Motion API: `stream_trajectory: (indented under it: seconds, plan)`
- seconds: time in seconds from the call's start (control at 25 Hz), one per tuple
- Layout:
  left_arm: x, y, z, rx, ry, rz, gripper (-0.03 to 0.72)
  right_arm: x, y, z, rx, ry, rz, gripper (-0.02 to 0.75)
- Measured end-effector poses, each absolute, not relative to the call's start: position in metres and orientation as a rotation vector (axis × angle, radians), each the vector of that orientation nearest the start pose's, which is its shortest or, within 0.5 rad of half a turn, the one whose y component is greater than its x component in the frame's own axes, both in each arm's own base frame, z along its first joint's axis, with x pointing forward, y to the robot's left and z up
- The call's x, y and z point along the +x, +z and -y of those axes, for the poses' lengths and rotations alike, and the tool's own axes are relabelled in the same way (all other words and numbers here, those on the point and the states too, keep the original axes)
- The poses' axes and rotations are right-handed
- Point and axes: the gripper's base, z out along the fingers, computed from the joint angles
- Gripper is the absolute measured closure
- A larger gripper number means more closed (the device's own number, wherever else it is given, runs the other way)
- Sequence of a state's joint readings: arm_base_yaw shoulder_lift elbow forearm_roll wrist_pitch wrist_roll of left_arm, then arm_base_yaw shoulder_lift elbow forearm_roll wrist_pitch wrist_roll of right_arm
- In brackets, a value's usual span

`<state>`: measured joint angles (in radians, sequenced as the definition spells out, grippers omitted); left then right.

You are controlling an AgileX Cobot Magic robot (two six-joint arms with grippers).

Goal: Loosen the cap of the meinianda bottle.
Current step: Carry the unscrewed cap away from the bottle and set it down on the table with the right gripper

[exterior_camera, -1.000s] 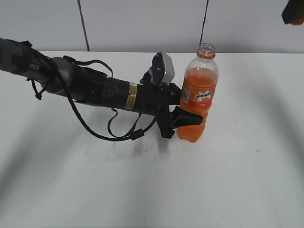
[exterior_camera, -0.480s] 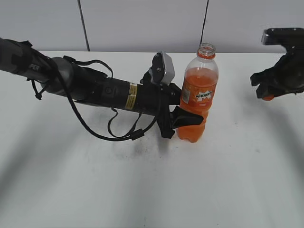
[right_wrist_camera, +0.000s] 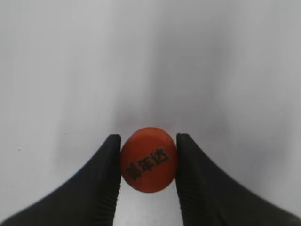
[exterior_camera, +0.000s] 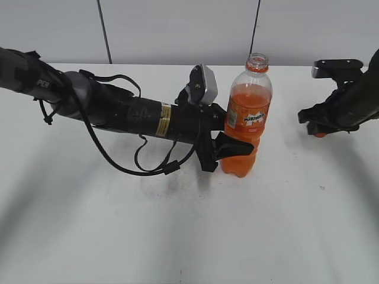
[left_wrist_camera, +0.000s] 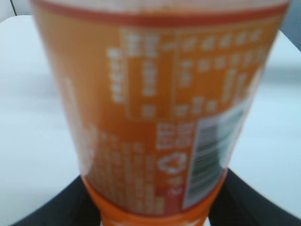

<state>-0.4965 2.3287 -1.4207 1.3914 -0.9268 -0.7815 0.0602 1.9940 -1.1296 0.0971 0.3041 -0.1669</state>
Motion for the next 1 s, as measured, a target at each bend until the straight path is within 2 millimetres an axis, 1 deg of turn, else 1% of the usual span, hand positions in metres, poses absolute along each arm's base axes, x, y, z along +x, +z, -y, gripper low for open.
stream_trajectory:
  seconds: [0.28, 0.44, 0.64, 0.72, 0.8, 0.96, 1.0]
  plan:
    - [0.367, 0.102, 0.28, 1.388, -0.965, -1.501, 0.307, 0.389, 0.107, -0.026, -0.187, 0.031, -2.663, 0.47]
    - [0.367, 0.102, 0.28, 1.387, -0.965, -1.502, 0.307, 0.39, 0.105, -0.026, -0.182, 0.032, -2.656, 0.47]
    - [0.368, 0.102, 0.28, 1.386, -0.965, -1.503, 0.307, 0.39, 0.098, -0.027, -0.144, 0.053, -2.678, 0.47]
    - [0.368, 0.102, 0.28, 1.384, -0.966, -1.503, 0.307, 0.39, 0.098, -0.027, -0.143, 0.053, -2.678, 0.457]
    - [0.368, 0.102, 0.28, 1.384, -0.966, -1.503, 0.307, 0.389, 0.098, -0.027, -0.14, 0.055, -2.682, 0.408]
    - [0.368, 0.102, 0.28, 1.383, -0.965, -1.504, 0.307, 0.387, 0.097, -0.027, -0.141, 0.06, -2.705, 0.208]
    - [0.368, 0.102, 0.28, 1.383, -0.965, -1.504, 0.307, 0.387, 0.097, -0.027, -0.14, 0.061, -2.708, 0.171]
